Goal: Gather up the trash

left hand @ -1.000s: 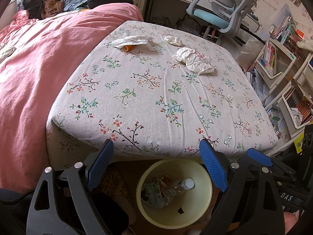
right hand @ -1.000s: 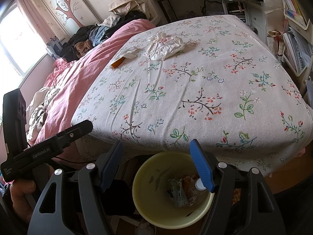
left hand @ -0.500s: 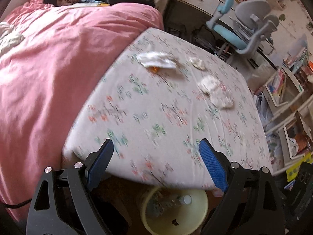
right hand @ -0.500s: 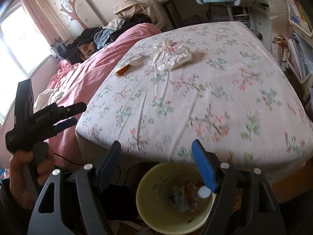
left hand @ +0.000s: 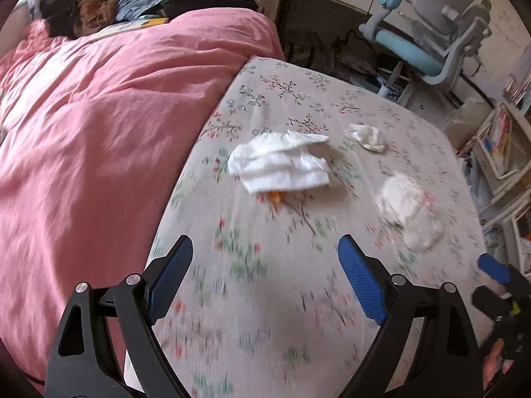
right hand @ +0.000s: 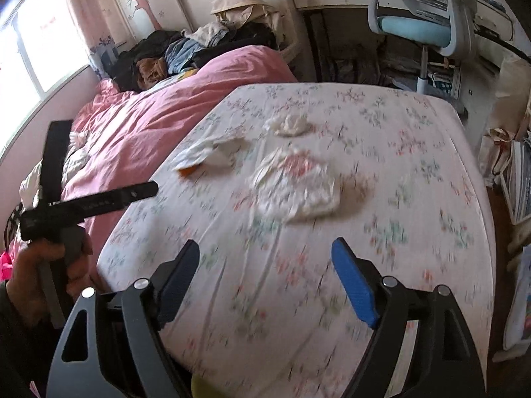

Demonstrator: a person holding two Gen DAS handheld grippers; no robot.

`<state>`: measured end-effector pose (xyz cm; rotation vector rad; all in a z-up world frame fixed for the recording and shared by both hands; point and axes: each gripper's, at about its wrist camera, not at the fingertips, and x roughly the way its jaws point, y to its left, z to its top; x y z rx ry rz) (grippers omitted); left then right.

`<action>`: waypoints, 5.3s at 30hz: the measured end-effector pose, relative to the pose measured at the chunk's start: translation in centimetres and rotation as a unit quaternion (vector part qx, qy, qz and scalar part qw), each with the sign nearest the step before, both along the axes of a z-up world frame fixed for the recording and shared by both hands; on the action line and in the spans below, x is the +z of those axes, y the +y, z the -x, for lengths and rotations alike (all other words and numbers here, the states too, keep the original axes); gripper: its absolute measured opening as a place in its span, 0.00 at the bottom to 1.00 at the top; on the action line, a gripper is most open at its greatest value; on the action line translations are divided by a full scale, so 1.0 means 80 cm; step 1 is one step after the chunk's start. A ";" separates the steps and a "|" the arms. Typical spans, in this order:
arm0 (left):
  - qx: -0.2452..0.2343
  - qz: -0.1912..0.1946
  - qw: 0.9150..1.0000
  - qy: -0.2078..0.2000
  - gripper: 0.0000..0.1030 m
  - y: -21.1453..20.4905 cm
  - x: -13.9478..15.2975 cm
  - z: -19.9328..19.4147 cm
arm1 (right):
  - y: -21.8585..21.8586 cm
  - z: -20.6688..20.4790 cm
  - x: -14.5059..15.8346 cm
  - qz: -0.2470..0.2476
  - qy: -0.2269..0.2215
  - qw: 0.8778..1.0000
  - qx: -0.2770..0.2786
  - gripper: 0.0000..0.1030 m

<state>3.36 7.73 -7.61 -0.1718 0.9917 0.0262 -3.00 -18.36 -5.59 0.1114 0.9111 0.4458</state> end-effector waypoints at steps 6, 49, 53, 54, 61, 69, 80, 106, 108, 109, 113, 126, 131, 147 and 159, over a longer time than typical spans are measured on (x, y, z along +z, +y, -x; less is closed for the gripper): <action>-0.026 -0.060 0.998 0.009 0.83 -0.022 -0.024 -0.056 | 0.008 -0.030 -0.008 0.015 0.004 1.000 0.005 0.77; -0.017 0.126 0.990 -0.061 0.07 0.022 0.042 0.022 | 0.007 0.004 0.011 -0.058 -0.007 0.998 0.021 0.15; -0.024 0.127 0.989 -0.066 0.07 0.016 0.046 0.064 | 0.010 0.042 0.015 -0.060 -0.012 0.998 0.031 0.15; -0.026 0.129 0.989 -0.067 0.07 0.014 0.045 0.075 | 0.010 0.054 0.015 -0.062 -0.013 0.997 0.033 0.15; -0.048 0.147 0.986 -0.057 0.07 -0.021 0.026 0.152 | 0.014 0.136 -0.013 -0.049 0.018 0.997 0.063 0.15; -0.093 0.160 0.983 -0.013 0.07 -0.068 -0.008 0.225 | 0.023 0.178 -0.056 0.002 0.084 0.994 0.072 0.18; -0.102 0.141 0.983 0.052 0.40 -0.092 -0.044 0.252 | 0.026 0.191 -0.065 0.039 0.088 0.995 0.023 0.61; 0.011 0.106 0.993 -0.052 0.77 -0.039 0.002 0.251 | 0.001 0.188 -0.057 0.000 0.046 0.998 -0.043 0.71; 0.012 0.104 0.993 -0.052 0.77 -0.039 0.002 0.251 | 0.001 0.189 -0.057 0.001 0.045 0.998 -0.043 0.71; 0.012 0.104 0.993 -0.052 0.77 -0.040 0.002 0.251 | 0.002 0.188 -0.057 0.002 0.044 0.998 -0.042 0.71; 0.011 0.104 0.993 -0.051 0.78 -0.040 0.001 0.250 | 0.004 0.189 -0.057 0.006 0.043 0.998 -0.040 0.73; 0.010 0.103 0.993 -0.050 0.79 -0.042 0.000 0.249 | 0.010 0.192 -0.056 0.019 0.033 0.999 -0.033 0.73; 0.009 0.101 0.994 -0.049 0.79 -0.043 -0.001 0.249 | 0.011 0.193 -0.056 0.020 0.033 0.999 -0.033 0.73; 0.009 0.100 0.994 -0.048 0.81 -0.044 -0.002 0.249 | 0.013 0.194 -0.055 0.024 0.029 0.999 -0.032 0.73; 0.008 0.099 0.994 -0.047 0.81 -0.044 -0.003 0.248 | 0.013 0.195 -0.055 0.026 0.026 0.999 -0.030 0.76</action>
